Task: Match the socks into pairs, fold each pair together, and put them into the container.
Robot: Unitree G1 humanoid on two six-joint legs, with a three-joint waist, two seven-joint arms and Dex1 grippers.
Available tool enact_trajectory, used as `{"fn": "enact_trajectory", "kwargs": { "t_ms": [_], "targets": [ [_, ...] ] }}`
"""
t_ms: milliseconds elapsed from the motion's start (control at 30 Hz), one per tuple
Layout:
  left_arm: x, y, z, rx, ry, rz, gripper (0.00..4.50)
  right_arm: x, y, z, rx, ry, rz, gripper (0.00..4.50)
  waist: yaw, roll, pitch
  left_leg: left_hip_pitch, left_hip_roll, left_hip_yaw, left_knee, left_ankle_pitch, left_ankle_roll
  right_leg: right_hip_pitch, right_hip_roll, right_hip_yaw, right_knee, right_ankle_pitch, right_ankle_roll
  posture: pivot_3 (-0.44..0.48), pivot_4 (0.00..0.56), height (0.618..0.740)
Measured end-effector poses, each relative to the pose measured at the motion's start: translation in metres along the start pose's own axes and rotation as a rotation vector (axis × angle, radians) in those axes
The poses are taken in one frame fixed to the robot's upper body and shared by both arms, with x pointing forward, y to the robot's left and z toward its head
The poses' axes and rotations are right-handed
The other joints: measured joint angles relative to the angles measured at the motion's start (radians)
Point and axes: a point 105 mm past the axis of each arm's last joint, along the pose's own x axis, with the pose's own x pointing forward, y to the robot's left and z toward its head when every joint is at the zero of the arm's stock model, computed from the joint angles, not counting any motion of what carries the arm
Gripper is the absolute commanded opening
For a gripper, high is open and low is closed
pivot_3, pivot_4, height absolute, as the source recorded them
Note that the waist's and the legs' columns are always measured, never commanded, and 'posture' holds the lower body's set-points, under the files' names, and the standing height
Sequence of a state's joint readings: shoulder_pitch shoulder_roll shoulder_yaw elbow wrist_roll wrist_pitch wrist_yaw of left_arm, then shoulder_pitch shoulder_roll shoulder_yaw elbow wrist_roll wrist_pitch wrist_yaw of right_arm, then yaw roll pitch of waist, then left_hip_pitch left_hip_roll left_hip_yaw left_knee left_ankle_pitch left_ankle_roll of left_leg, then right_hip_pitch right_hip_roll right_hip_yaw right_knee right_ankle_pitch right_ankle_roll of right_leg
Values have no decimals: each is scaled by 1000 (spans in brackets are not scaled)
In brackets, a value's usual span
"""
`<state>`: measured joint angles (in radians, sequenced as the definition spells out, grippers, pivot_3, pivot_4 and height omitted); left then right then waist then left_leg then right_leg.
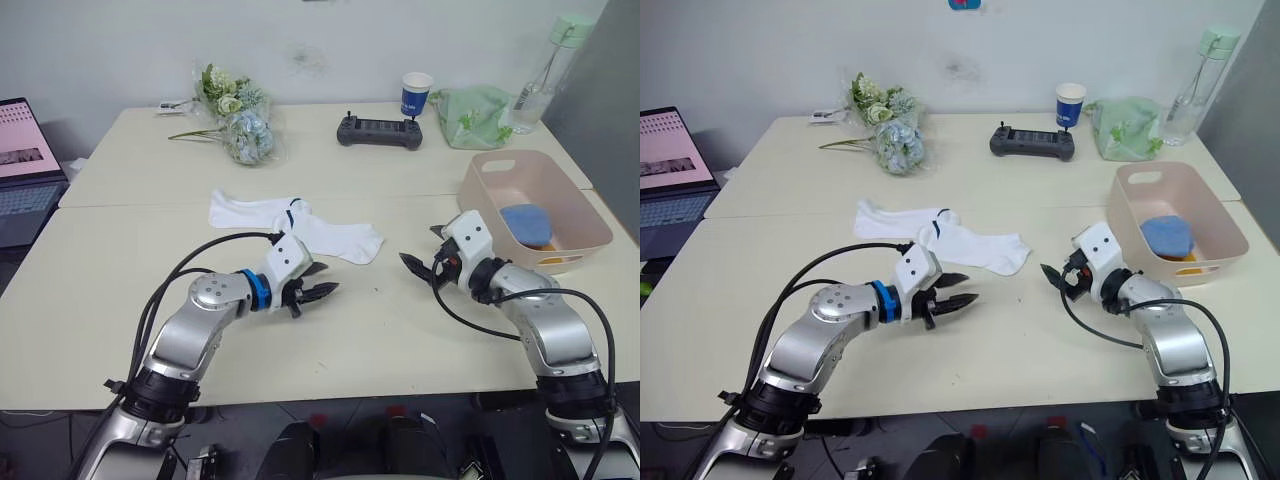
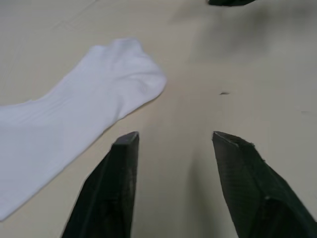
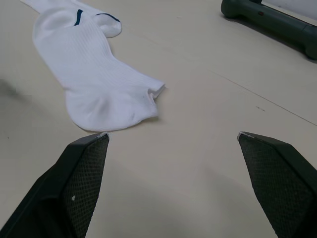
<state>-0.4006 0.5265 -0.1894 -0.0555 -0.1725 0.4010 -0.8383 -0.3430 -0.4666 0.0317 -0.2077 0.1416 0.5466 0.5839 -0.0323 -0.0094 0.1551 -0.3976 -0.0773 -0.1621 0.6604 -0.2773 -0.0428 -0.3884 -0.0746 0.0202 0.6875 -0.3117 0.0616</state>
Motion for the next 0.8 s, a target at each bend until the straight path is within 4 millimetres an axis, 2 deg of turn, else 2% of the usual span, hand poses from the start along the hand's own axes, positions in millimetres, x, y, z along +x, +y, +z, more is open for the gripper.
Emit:
{"fn": "enact_trajectory", "kwargs": {
  "t_ms": [133,300,400,500,567,800],
  "targets": [
    [11,26,-11,5,6,72,4460,2,2,1,5,-8,3,4500,3,0,0,-1,-1,-1,1,0,0,0,0,-1,0,0,0,0,150,740],
    [22,47,-15,26,9,116,4490,1,4,1,4,-10,8,4500,0,0,0,-1,-1,0,1,0,0,0,-1,-1,0,0,0,0,150,740],
    [28,57,-23,29,37,129,4490,-4,12,2,33,-21,56,4500,-1,0,0,-1,-1,0,1,0,0,0,0,-1,0,0,0,0,150,740],
    [37,62,-20,36,39,121,3880,-15,36,12,59,-43,209,4500,0,0,0,-1,-1,-1,1,0,0,0,-1,-1,0,0,0,0,150,740],
    [42,62,-20,28,37,104,3279,-19,49,18,39,-47,287,4500,0,-1,0,-1,-1,-1,1,0,0,1,-1,-2,0,0,0,0,150,740],
    [53,57,-18,11,23,65,1055,-21,52,15,38,-27,292,4500,0,-1,-1,-1,-1,-1,1,0,0,1,-1,-2,1,0,0,0,150,740]
  ]
}}
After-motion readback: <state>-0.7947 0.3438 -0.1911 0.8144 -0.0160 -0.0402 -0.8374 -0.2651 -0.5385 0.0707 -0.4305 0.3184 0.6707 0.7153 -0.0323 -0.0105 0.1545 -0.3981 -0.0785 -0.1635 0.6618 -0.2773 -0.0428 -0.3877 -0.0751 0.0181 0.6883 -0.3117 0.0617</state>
